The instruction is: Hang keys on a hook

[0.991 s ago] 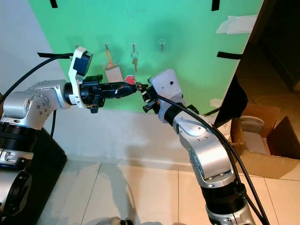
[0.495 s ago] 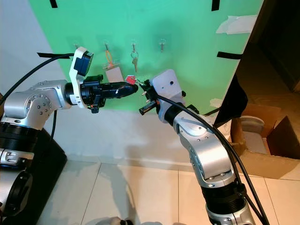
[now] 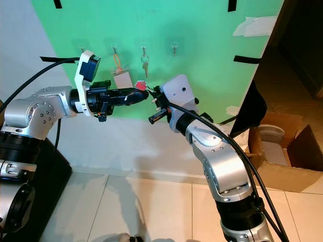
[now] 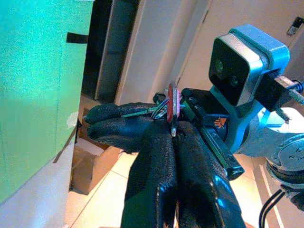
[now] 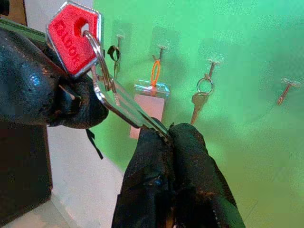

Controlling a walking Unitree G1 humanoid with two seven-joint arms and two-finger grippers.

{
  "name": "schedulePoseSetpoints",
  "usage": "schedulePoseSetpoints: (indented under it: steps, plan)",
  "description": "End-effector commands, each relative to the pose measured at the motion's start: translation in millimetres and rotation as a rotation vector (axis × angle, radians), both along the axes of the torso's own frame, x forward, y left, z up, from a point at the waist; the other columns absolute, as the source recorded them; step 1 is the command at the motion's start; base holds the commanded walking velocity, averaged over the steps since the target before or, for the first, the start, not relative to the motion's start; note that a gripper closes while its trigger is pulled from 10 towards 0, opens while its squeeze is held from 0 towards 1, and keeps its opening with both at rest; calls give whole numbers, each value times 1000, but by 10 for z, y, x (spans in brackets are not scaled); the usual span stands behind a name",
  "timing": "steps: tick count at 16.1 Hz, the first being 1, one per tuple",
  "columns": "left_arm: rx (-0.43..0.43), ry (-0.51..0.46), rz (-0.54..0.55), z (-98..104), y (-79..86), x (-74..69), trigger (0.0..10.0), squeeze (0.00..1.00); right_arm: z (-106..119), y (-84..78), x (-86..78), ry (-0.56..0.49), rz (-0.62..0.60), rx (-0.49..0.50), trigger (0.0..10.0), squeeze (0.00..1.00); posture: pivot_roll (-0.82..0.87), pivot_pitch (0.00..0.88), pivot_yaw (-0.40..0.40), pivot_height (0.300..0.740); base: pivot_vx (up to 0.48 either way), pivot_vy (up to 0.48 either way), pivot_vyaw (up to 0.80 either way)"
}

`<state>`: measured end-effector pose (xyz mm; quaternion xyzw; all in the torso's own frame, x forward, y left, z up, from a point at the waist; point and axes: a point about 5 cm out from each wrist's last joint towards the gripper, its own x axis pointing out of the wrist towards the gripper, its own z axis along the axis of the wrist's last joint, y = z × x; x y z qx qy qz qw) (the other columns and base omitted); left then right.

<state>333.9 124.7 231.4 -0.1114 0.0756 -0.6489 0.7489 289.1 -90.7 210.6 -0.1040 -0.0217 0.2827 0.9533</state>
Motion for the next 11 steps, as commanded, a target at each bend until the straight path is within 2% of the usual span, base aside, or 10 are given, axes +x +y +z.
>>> schedulePoseSetpoints:
  steps: [1, 11]
  plan:
    - [3, -12, 27, 9, 66, 6, 10000, 0, 64, 19, -6, -25, 18, 22, 0, 0, -148, 0, 97, 740, 0, 0, 0]
    - [29, -40, 116, -1, 116, 84, 10000, 0, 0, 13, -64, 2, 54, 13, 0, 0, -145, 0, 93, 740, 0, 0, 0]
